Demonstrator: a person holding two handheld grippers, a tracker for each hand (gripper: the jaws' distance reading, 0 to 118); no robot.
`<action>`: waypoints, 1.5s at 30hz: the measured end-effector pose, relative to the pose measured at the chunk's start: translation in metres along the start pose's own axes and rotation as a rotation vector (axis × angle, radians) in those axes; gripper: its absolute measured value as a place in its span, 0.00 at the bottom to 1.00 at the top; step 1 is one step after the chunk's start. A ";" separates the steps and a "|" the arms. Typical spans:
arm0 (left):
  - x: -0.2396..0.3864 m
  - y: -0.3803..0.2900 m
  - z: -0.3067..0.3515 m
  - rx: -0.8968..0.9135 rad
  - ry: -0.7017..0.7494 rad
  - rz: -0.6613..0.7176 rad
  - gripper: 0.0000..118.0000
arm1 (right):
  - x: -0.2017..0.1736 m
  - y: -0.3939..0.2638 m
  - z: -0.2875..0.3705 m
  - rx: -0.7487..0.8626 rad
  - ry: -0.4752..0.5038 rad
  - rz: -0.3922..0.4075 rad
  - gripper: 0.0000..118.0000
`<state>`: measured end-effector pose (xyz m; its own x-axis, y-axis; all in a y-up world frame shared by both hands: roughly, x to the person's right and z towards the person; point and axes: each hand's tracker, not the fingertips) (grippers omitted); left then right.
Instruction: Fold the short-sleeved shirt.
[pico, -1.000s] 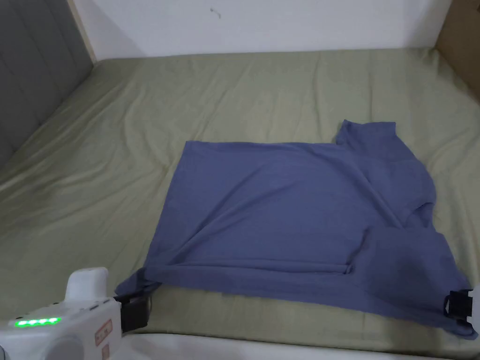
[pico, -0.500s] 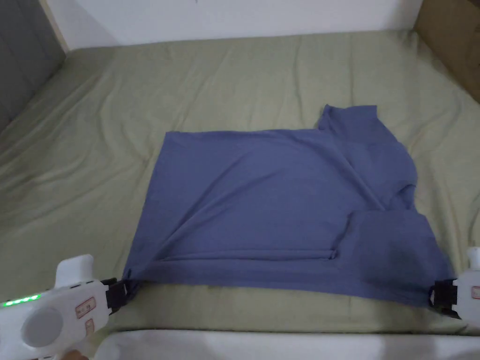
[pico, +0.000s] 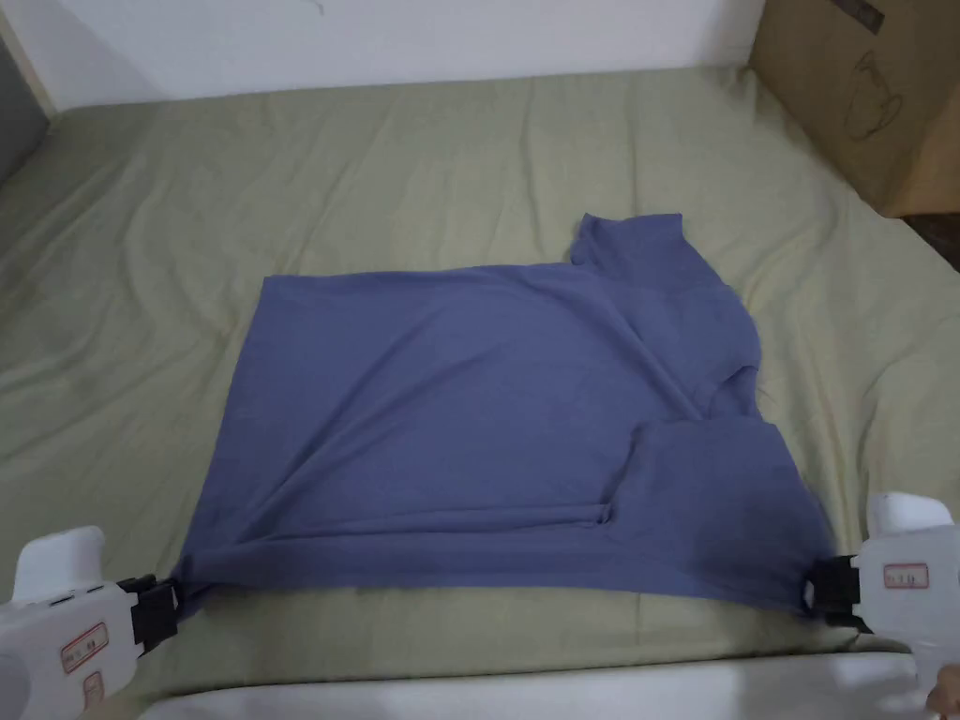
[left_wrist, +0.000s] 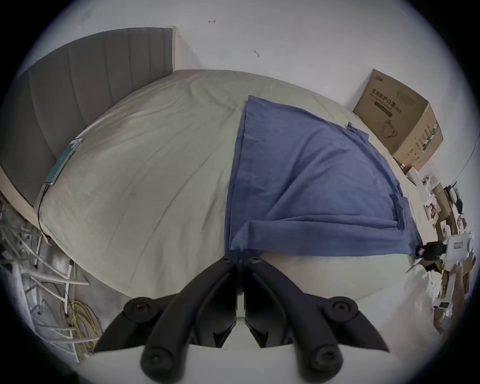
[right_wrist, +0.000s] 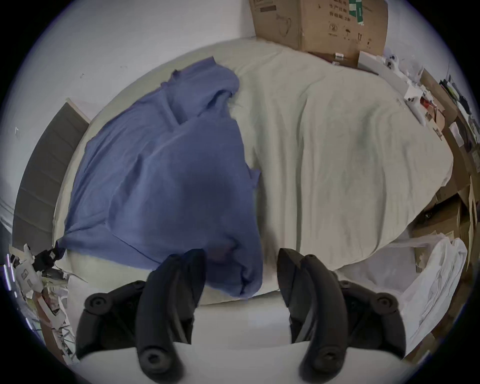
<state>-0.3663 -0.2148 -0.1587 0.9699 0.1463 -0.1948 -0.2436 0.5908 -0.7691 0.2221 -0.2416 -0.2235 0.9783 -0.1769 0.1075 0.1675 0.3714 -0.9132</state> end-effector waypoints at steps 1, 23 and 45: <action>-0.001 -0.001 0.001 -0.003 -0.002 0.005 0.03 | -0.003 -0.004 0.003 0.016 0.041 0.000 0.03; 0.021 0.150 -0.054 0.048 0.105 -0.098 0.03 | -0.032 0.162 0.006 0.136 -0.019 0.013 0.03; 0.011 0.095 -0.042 -0.033 -0.011 -0.004 0.17 | -0.036 0.133 0.015 0.229 -0.006 0.088 0.22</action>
<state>-0.3789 -0.1906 -0.2600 0.9707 0.1532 -0.1851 -0.2397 0.5648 -0.7896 0.2105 -0.1721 -0.3435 0.9910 -0.1294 0.0341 0.1038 0.5820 -0.8065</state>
